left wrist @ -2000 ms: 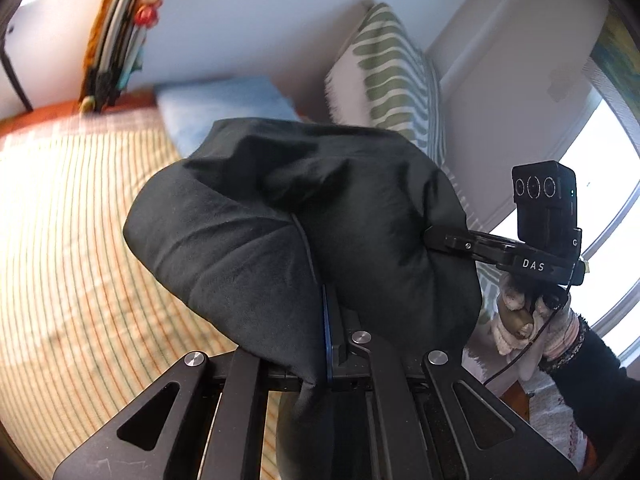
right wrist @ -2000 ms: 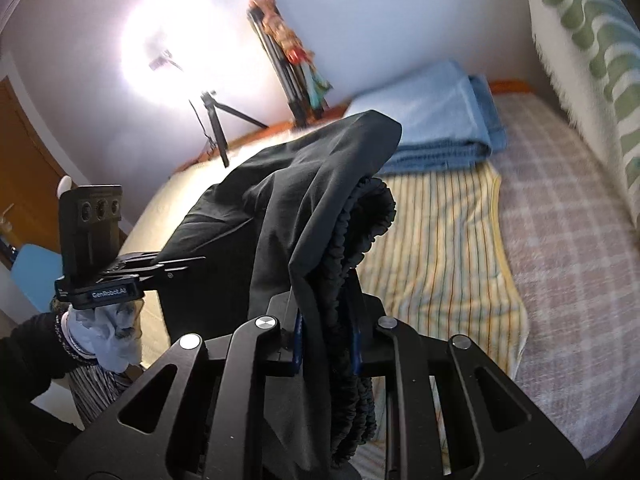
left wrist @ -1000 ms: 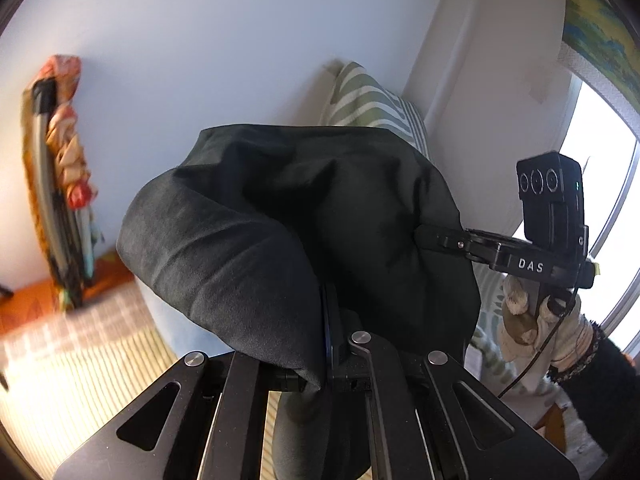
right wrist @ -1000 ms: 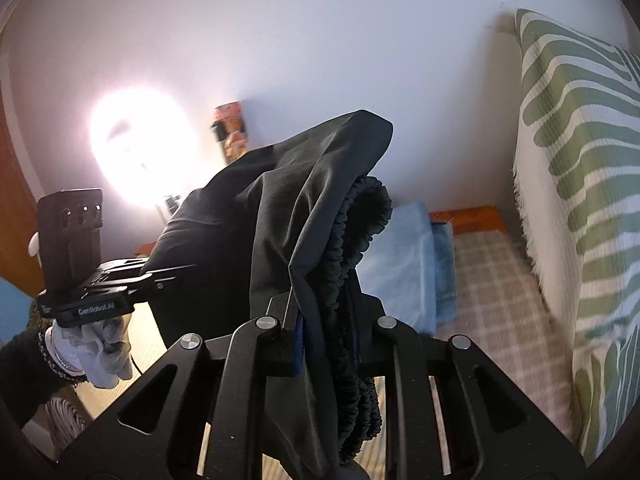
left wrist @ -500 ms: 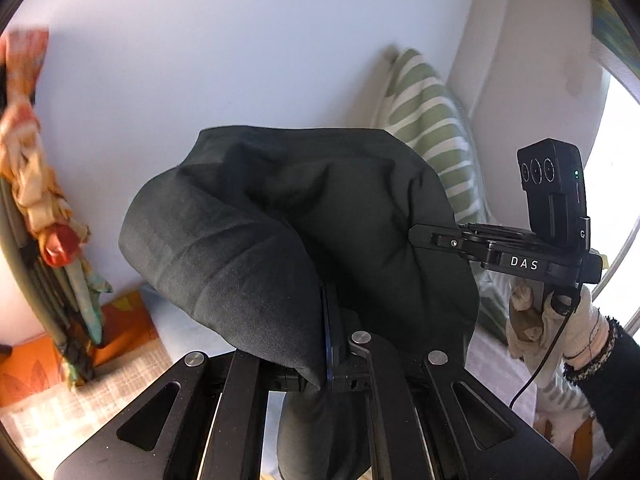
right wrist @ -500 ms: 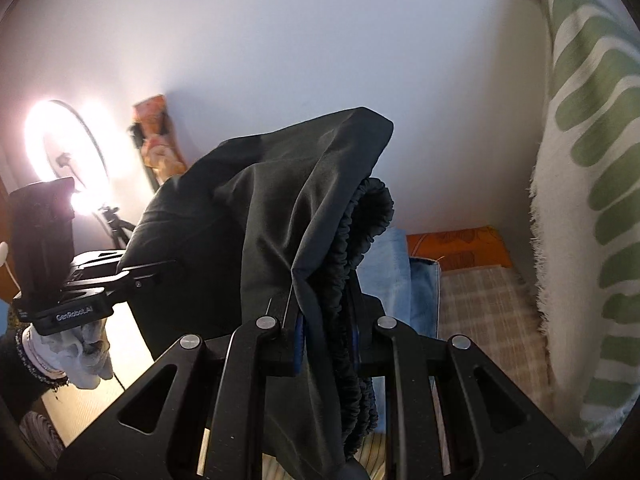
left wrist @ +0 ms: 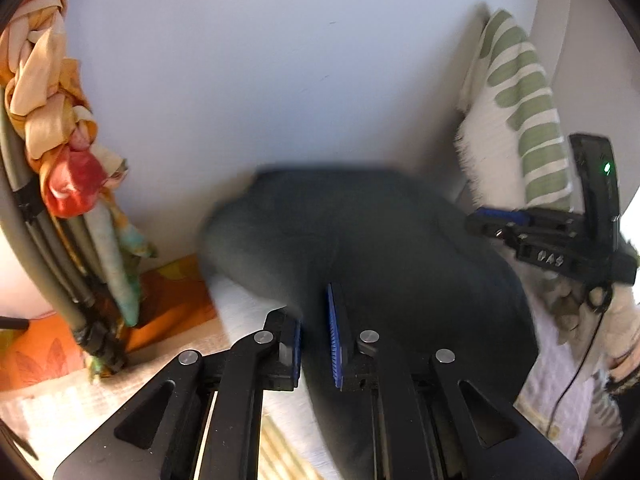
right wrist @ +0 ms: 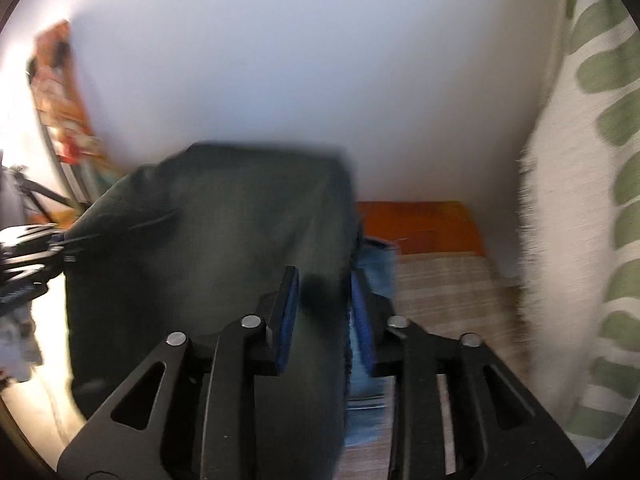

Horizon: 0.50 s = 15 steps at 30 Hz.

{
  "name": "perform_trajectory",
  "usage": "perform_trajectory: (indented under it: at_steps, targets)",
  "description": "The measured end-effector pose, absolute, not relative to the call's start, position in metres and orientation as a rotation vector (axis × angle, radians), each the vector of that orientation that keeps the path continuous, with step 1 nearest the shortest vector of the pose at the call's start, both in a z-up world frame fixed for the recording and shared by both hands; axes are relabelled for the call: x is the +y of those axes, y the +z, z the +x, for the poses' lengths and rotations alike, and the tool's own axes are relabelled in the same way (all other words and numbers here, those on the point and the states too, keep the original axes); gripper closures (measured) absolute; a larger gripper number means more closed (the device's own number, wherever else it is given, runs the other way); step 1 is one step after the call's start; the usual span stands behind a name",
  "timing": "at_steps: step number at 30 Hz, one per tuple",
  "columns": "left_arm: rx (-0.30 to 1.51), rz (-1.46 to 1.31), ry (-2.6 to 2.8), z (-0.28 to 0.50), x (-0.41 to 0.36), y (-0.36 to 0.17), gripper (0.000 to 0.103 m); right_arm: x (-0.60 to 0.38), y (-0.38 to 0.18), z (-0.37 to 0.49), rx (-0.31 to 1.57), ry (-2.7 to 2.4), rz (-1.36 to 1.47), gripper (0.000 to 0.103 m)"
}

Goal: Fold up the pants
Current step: 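Carry the folded trousers with the left tool onto the blue denim stack, then open the left tool and release the trousers on the stack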

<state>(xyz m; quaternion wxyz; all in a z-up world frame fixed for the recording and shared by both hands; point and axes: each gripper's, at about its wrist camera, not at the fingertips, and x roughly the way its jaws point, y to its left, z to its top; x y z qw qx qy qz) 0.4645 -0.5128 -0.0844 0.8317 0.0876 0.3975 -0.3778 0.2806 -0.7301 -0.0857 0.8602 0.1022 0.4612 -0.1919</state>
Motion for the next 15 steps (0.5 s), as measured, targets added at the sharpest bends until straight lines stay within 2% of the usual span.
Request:
perform_trajectory:
  at_steps: [1, 2, 7, 10, 12, 15]
  targets:
    - [0.849, 0.194, -0.800, 0.463, -0.512, -0.085, 0.091, -0.732, -0.085, 0.279, 0.962, -0.406, 0.235, 0.058]
    - [0.854, 0.195, -0.796, 0.462, -0.509, -0.085, 0.089, -0.733, -0.083, 0.277, 0.952, -0.409, 0.247, 0.053]
    - [0.861, 0.161, -0.800, 0.458, -0.493, -0.081, 0.085, -0.725, -0.073, 0.267, 0.928, -0.419, 0.248, 0.052]
    - [0.840, 0.155, -0.791, 0.452, -0.482, -0.072, 0.069, -0.721, -0.066, 0.259, 0.914, -0.425, 0.259, 0.052]
    - [0.828, 0.150, -0.789, 0.446, -0.476, -0.065, 0.052, -0.712, -0.057, 0.257, 0.908, -0.426, 0.260, 0.052]
    - [0.796, 0.172, -0.789, 0.429, -0.469, -0.052, 0.048, -0.697, -0.047, 0.249, 0.899, -0.440, 0.244, 0.046]
